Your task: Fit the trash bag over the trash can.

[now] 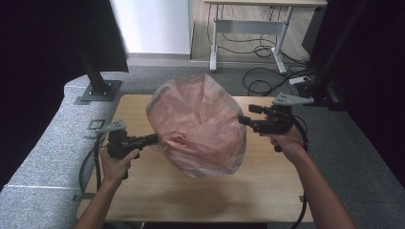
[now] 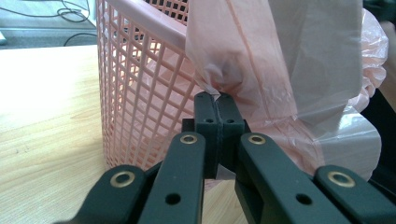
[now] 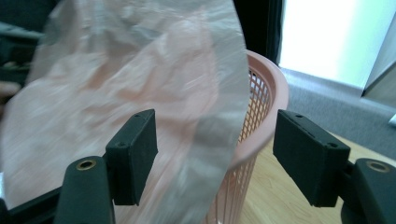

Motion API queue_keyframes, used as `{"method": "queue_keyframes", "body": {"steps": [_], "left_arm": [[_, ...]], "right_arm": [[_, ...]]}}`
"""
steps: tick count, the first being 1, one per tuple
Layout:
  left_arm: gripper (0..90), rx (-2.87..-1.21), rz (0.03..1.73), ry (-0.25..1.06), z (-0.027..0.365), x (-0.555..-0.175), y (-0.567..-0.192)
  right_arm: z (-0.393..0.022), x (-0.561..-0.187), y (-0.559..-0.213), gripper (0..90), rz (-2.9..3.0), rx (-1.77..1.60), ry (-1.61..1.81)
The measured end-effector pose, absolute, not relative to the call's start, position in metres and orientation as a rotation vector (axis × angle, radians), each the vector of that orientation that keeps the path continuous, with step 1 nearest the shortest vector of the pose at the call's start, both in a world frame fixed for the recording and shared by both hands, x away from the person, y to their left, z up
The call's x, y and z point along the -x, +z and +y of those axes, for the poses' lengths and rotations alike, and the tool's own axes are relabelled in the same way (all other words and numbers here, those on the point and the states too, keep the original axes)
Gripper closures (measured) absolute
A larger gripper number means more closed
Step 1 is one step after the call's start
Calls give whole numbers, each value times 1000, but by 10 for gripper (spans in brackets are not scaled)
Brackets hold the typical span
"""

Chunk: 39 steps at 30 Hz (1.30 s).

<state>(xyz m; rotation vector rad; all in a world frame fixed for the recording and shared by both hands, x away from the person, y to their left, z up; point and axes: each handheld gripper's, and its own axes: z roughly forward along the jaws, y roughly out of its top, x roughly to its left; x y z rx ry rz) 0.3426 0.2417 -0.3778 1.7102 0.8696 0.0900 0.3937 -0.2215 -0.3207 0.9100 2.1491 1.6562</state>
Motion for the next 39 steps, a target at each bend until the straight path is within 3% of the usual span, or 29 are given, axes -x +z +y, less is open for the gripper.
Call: {"method": "queue_keyframes", "body": {"steps": [4,7,10,16,19,25,28,34,39], "left_arm": [[895,-1709,869,85,243,-344,-378],[895,-1713,867,87,243,-345,-378],[895,-1714,868,90,244,-346,-378],[895,-1708,872,95,246,-343,-378],[895,-1706,874,97,247,-343,-378],[895,-1704,874,99,248,-342,-377],[895,-1700,874,102,249,-340,-377],[895,-1689,875,107,251,-340,-375],[895,-1686,869,108,250,-341,-373]], "right_arm": [[-208,-412,-325,349,2190,-950,1667],[-200,-415,-326,502,2206,-912,1632],[-195,-417,-329,520,2251,-890,1570],[-194,-411,-326,261,2233,-908,1519],[-194,-402,-325,245,2238,-886,1462],[-200,-386,-330,393,2222,-916,1409],[-205,-381,-327,572,2194,-931,1413],[-212,-369,-327,828,2172,-934,1464],[-219,-365,-328,894,2139,-920,1480]]}}
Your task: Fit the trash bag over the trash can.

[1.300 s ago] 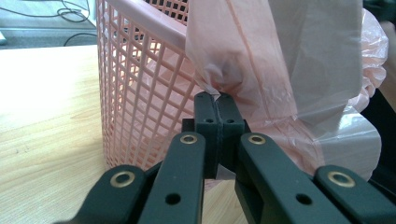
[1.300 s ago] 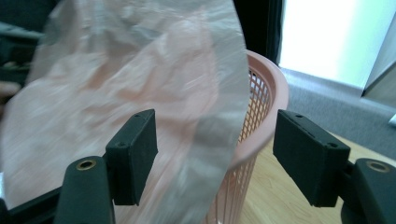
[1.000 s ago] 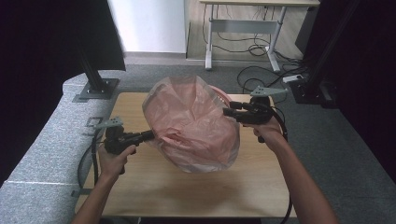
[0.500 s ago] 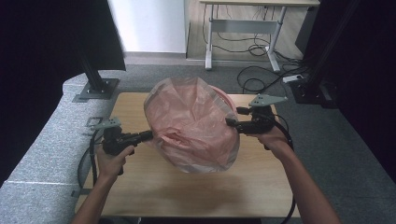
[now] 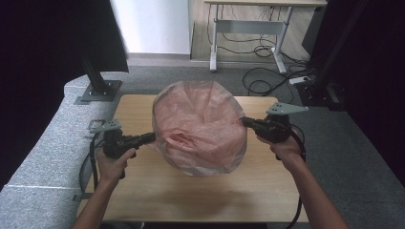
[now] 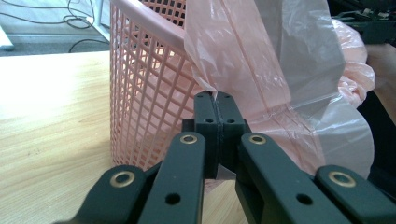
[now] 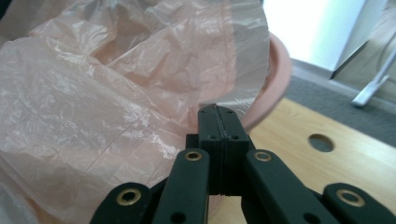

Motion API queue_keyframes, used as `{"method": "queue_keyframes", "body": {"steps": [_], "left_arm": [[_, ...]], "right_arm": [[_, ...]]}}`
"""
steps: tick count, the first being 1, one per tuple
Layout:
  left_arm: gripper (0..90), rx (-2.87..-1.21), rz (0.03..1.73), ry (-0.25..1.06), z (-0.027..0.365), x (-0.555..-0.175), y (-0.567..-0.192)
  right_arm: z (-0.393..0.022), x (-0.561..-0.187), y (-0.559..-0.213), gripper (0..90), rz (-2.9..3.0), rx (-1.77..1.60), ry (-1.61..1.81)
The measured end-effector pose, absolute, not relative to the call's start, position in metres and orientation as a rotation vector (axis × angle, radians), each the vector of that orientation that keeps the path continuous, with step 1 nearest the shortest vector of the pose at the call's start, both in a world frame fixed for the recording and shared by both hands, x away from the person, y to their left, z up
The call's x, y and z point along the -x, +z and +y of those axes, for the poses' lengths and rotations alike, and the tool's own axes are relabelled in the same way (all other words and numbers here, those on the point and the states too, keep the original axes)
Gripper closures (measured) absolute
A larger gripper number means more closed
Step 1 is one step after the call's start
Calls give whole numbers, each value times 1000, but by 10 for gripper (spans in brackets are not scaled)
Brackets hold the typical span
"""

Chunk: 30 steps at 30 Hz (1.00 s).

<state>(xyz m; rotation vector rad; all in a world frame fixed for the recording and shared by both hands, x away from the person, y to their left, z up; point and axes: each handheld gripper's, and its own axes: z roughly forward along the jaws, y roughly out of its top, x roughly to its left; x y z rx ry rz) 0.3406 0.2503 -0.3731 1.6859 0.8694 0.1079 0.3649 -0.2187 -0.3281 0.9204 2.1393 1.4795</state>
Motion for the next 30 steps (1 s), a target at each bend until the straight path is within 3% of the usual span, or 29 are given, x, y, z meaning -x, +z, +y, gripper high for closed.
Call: {"method": "queue_keyframes", "body": {"steps": [8,18,25,30], "left_arm": [[895,-1692,866,88,248,-346,-372],[877,-1685,861,29,254,-347,-373],[603,-1671,838,174,257,-337,-334],[464,-1651,822,218,254,-338,-311]], "right_arm": [[-233,-374,-344,895,2030,-1004,1418],[-221,-385,-376,895,2094,-1055,1436],[-225,-382,-369,894,2091,-1031,1412],[-224,-381,-366,894,2090,-1011,1401]]}}
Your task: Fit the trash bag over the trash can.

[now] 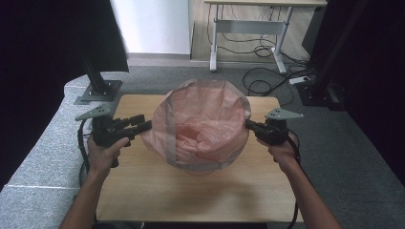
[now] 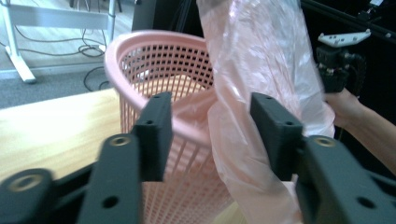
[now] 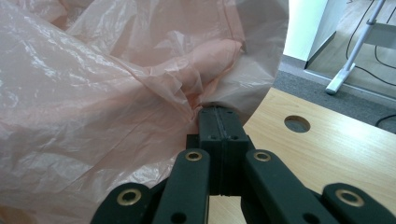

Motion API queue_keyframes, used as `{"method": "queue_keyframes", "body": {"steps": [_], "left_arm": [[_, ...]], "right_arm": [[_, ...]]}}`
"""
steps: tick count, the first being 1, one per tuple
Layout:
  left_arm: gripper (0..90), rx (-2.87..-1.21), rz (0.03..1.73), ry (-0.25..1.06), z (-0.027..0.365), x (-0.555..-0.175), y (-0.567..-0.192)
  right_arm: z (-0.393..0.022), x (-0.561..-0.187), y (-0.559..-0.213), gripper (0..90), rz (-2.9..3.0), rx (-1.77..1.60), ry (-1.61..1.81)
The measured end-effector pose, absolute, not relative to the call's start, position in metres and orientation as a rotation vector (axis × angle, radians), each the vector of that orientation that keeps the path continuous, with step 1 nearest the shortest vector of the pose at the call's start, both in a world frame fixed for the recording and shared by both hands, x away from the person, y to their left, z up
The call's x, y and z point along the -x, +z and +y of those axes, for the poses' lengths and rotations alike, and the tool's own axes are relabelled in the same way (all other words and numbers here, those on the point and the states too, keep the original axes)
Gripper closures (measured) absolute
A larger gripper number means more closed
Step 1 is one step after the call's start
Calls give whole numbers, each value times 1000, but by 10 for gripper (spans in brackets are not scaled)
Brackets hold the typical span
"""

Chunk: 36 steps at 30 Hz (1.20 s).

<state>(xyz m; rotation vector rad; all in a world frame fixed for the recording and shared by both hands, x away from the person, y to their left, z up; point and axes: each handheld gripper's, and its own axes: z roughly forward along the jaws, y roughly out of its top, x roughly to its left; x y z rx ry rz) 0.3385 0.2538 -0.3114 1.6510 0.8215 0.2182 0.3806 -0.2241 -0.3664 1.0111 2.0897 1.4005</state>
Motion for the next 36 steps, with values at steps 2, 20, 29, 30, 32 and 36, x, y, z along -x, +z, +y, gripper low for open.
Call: {"method": "queue_keyframes", "body": {"steps": [2,20,29,30,32,36], "left_arm": [[426,-1649,813,227,252,-340,-304],[823,-1770,839,196,218,-374,-309],[899,-1697,906,237,237,-380,-314],[899,-1695,917,239,239,-381,-316],[899,-1685,933,222,244,-384,-322],[899,-1672,967,190,253,-389,-338]], "right_arm": [[-224,-380,-365,894,2091,-1009,1399],[-228,-382,-362,892,2092,-1002,1391],[-232,-381,-364,895,2074,-1014,1376],[-232,-381,-365,896,2078,-1013,1376],[-231,-381,-369,895,2092,-1011,1374],[-227,-383,-375,896,2116,-1007,1381]]}}
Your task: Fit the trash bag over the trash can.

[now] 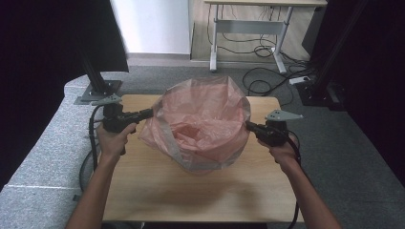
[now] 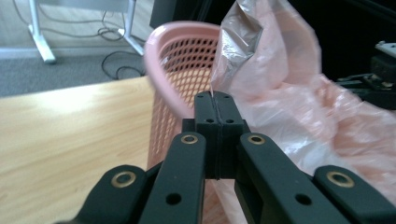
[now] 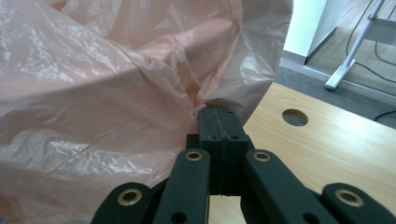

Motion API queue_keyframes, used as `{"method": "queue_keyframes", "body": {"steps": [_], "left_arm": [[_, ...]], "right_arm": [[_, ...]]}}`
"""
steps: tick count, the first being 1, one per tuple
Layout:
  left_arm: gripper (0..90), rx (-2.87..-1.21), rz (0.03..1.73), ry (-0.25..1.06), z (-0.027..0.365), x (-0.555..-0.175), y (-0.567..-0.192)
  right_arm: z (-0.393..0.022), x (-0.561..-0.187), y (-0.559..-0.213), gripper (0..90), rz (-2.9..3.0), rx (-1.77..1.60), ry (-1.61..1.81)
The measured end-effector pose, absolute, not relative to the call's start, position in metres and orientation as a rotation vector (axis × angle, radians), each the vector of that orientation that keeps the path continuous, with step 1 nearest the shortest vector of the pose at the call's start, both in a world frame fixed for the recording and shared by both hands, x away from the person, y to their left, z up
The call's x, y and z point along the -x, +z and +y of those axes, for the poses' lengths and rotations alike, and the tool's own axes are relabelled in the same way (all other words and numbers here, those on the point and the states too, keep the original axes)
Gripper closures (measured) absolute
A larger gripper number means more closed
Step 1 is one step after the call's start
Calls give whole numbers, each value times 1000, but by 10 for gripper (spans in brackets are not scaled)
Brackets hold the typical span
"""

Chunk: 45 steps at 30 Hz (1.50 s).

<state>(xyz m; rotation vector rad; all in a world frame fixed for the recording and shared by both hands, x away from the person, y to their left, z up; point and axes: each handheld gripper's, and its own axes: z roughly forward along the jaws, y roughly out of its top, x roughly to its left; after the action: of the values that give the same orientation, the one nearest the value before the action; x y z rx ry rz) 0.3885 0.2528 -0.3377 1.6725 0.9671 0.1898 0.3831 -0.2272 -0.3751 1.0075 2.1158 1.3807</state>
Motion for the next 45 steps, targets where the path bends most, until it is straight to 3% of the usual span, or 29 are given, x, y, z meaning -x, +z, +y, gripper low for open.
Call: {"method": "queue_keyframes", "body": {"steps": [9,17,23,27,31,33,39,45], "left_arm": [[899,-1647,980,142,259,-394,-345],[899,-1652,973,153,261,-393,-342],[899,-1661,978,172,262,-393,-341],[899,-1678,986,193,263,-394,-342],[899,-1696,986,206,262,-395,-342],[899,-1710,988,217,262,-395,-343],[899,-1721,1000,234,260,-399,-346],[899,-1748,1010,244,254,-403,-351]], "right_arm": [[-225,-383,-376,883,2128,-983,1400],[-246,-378,-343,519,2024,-951,1479],[-234,-398,-317,366,2042,-949,1534],[-219,-423,-313,356,2080,-979,1521],[-210,-449,-324,433,2133,-1040,1460],[-209,-453,-329,626,2149,-1036,1467],[-212,-451,-328,871,2094,-994,1465],[-222,-454,-340,896,2043,-1012,1396]]}}
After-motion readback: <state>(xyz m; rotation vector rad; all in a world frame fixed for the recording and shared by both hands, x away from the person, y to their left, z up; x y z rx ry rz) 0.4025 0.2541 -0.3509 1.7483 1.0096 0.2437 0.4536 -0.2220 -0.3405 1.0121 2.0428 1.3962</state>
